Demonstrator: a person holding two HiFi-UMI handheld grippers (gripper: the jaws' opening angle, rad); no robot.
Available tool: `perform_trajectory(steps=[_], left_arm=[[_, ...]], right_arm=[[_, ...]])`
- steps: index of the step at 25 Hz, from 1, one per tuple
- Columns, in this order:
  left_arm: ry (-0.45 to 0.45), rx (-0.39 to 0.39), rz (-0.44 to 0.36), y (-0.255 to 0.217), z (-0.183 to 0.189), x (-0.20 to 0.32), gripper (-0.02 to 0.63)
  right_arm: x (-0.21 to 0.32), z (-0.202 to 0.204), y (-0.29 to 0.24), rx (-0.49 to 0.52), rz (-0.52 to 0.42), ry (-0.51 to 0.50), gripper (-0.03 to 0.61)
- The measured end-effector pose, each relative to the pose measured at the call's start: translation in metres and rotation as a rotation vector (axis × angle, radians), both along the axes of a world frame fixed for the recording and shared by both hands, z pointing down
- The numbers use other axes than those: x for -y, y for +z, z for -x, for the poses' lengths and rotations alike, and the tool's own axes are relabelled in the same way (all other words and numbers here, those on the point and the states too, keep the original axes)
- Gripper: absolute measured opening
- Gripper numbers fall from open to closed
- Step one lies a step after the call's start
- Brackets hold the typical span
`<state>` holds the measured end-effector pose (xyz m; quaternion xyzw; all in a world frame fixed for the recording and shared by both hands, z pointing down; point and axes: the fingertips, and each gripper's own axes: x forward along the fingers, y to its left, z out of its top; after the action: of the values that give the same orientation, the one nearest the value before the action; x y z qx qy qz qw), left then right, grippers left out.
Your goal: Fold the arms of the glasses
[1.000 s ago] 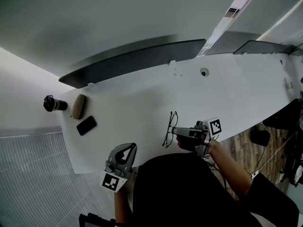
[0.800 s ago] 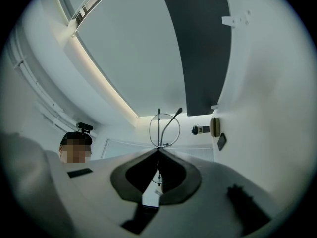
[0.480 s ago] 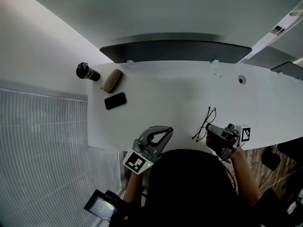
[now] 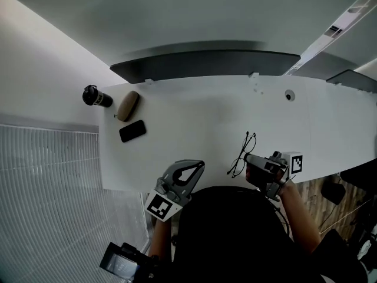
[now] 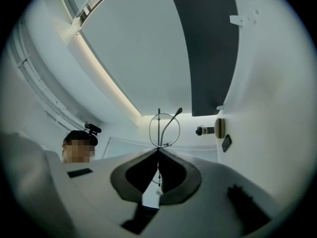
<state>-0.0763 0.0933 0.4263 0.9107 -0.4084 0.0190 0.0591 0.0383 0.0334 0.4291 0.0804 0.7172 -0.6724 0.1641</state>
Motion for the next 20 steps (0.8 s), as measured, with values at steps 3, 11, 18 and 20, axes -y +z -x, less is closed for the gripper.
perform_trajectory(steps=[3,11,18,20], left_arm=[[-0.002,0.003,0.002,0.0,0.002,0.0,0.008],[-0.004,-0.008,-0.039,-0.005,-0.004,0.0,0.008],[0.013,0.004,-0.036,-0.002,-0.008,-0.002,0.008],[0.012,0.004,-0.043,-0.004,-0.008,-0.002,0.008]], right_arm=[[0.0,0.003,-0.006,0.025,-0.019,0.004,0.011],[-0.006,0.009,-0.016,0.008,-0.015,-0.007,0.011],[-0.012,0.007,-0.011,-0.008,-0.012,-0.024,0.009],[-0.012,0.007,-0.01,-0.011,-0.011,-0.027,0.011]])
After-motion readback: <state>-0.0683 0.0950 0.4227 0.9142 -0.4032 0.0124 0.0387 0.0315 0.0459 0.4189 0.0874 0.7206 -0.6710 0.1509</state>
